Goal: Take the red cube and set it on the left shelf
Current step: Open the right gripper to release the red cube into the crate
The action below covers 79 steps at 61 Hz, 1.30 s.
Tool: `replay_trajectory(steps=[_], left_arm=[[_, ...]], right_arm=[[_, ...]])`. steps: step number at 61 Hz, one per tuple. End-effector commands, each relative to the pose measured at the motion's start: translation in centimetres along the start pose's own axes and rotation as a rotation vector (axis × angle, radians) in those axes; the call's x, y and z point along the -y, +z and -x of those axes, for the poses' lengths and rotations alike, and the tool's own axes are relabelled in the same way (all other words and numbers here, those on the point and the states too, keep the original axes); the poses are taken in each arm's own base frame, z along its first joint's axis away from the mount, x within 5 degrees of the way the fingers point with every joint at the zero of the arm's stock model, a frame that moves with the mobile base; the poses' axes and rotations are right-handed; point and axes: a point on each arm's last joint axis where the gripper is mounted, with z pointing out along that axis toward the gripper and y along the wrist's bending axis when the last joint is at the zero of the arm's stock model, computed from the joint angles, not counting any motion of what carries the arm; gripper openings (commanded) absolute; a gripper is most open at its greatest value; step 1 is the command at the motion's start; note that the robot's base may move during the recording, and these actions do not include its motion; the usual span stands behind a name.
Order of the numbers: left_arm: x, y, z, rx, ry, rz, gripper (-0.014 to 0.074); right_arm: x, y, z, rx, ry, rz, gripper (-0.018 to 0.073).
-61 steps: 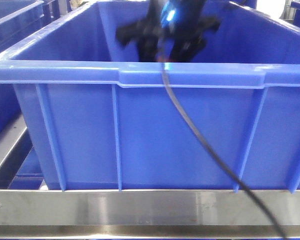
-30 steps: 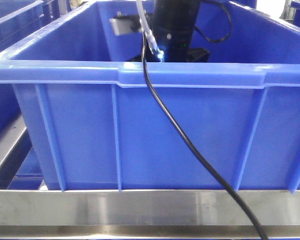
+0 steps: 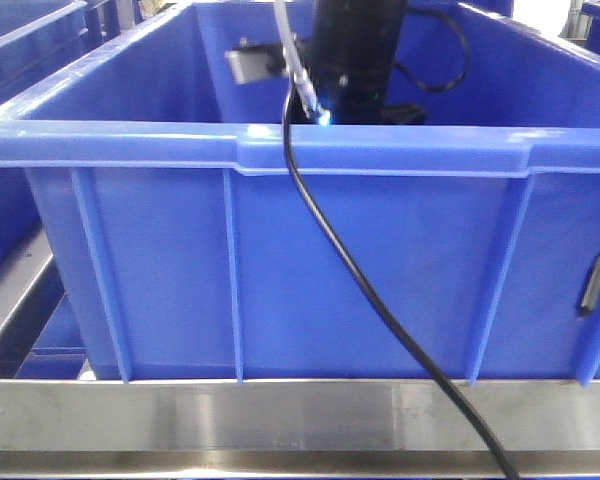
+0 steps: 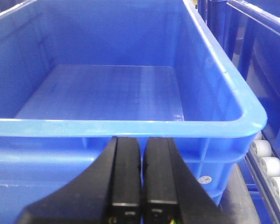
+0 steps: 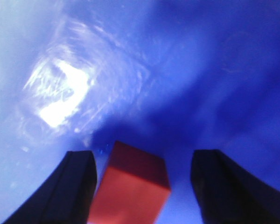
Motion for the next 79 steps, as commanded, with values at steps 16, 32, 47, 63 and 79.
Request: replay_trajectory(steps=[16, 32, 47, 63, 79], left_arm=[[0.0, 0.0, 0.1, 0.079, -0.008, -0.008, 0.0102], [0.0, 0.0, 0.1, 0.079, -0.008, -0.008, 0.0102], [0.0, 0.0, 0.1, 0.079, -0.008, -0.008, 0.0102], [0.0, 0.0, 0.1, 0.079, -0.008, -0.008, 0.0102], [0.0, 0.0, 0.1, 0.079, -0.008, -0.008, 0.0102]], right_arm=[[1.0, -12.7, 0.2, 0.310, 0.012, 0.011, 0.0291], [1.5, -17.2, -4.4, 0.443, 0.012, 0.023, 0.0049], [1.9, -19.5, -10.4, 0.591, 0.009, 0.039, 0.0049], [2.3, -21.3, -17.9, 0.837, 0.007, 0.062, 0.0048], [2.6, -22.1, -25.0, 1.100, 0.009, 0.084, 0.0048]])
